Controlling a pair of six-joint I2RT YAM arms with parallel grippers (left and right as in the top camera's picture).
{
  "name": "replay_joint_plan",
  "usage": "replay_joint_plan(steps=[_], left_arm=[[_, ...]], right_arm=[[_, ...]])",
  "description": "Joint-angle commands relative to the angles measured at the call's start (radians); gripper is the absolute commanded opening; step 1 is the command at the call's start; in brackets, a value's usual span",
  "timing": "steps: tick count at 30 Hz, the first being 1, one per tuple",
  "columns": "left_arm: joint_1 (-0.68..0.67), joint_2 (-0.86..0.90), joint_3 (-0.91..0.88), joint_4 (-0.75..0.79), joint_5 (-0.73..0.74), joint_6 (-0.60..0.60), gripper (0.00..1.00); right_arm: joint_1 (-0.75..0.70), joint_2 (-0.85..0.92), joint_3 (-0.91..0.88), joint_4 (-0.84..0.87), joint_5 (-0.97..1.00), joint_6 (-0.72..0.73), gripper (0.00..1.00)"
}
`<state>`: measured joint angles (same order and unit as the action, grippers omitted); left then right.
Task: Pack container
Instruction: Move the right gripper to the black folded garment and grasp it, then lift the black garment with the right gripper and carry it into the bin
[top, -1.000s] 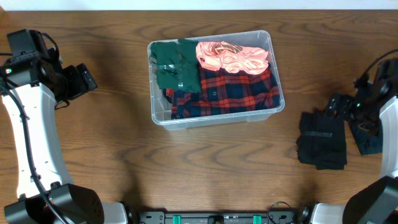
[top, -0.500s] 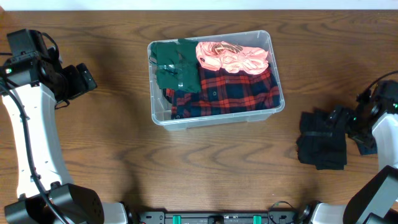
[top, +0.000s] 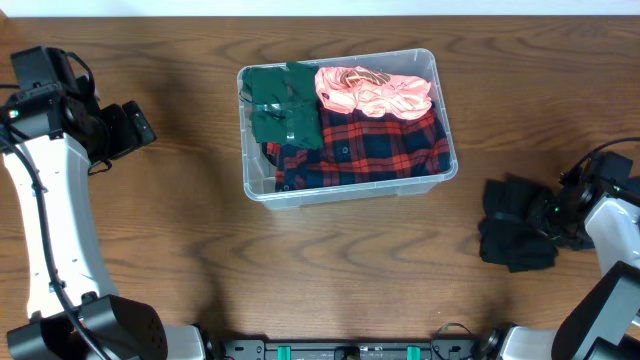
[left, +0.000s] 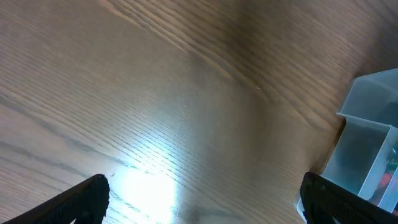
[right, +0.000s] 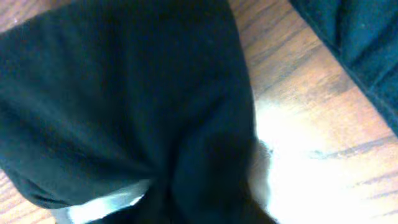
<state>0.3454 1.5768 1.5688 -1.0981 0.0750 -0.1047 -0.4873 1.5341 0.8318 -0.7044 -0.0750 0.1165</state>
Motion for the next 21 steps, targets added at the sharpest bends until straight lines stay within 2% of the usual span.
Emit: replay_joint_plan(steps=[1, 9, 21], left_arm=[[0.003, 0.006, -0.008, 0.0, -0.001, -0.002, 0.98], [0.003, 0.006, -0.008, 0.001, -0.001, -0.002, 0.98], [0.003, 0.006, -0.008, 0.0, -0.001, -0.002, 0.98]], right_arm=[[-0.004, -0.002, -0.011, 0.01, -0.029, 0.003, 0.01], [-0.004, -0.014, 0.037, 0.023, -0.209, 0.011, 0.01], [-0.002, -0.108, 0.365, -0.151, -0.383, 0.01, 0.01]])
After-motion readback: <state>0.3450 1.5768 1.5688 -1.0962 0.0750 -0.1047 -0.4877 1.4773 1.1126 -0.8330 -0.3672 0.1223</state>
